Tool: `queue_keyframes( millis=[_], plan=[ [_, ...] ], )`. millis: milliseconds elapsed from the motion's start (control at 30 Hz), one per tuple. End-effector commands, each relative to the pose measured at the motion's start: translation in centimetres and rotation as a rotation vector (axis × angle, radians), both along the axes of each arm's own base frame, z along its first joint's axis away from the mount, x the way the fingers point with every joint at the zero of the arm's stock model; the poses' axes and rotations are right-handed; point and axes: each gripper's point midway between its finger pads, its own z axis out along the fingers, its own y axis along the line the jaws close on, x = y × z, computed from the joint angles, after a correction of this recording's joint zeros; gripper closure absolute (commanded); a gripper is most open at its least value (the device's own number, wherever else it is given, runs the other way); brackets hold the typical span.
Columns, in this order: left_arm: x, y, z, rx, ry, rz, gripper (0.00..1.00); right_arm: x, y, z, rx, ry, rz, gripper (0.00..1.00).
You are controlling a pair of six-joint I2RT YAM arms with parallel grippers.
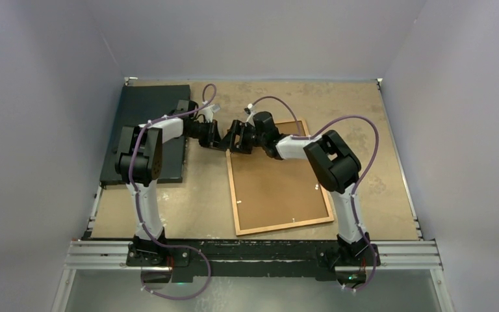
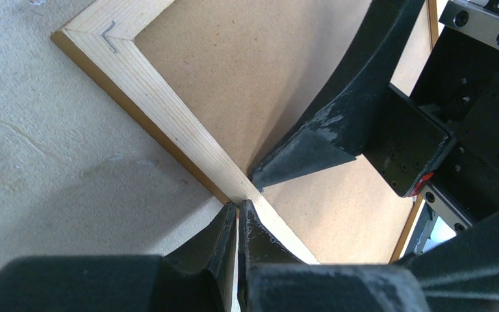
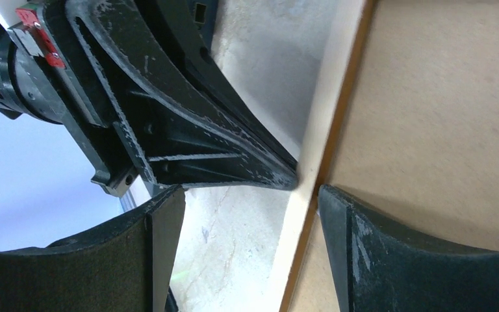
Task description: Put the photo into the frame
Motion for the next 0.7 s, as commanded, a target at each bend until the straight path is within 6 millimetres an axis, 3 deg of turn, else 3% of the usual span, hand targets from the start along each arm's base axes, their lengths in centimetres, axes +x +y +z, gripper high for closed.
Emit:
queue_keyframes(
  millis=[0,200,433,533,600,667],
  plan=[
    [0.2,0.4,-0.6,0.051,-0.041,-0.001,1.00,-1.6,1.8,0.5,0.001,-0.028,0.162,0.22],
    [0.2,0.4,-0.3,0.050,-0.042,-0.003,1.00,-0.9,2.0,2.0,-0.009,-0.080,0.200,0.20],
    [0.4,0.8,0.9,0.055,-0.058,-0.010,1.00,1.2,1.4,6.1,0.016,-0.160,0.188,0.20],
    [1.0,1.1,2.1,0.057,-0.082,-0.013,1.00,3.9,-1.7,8.5,-0.012,-0.209,0.071,0.13],
    [2.1,1.3,3.1,0.064,-0.110,-0.006,1.00,5.8,-5.4,9.8,-0.033,-0.217,-0.046,0.02],
    [3.7,1.5,4.0,0.087,-0.175,-0.018,0.99,6.7,-9.5,9.9,-0.061,-0.193,-0.165,0.01]
  ],
)
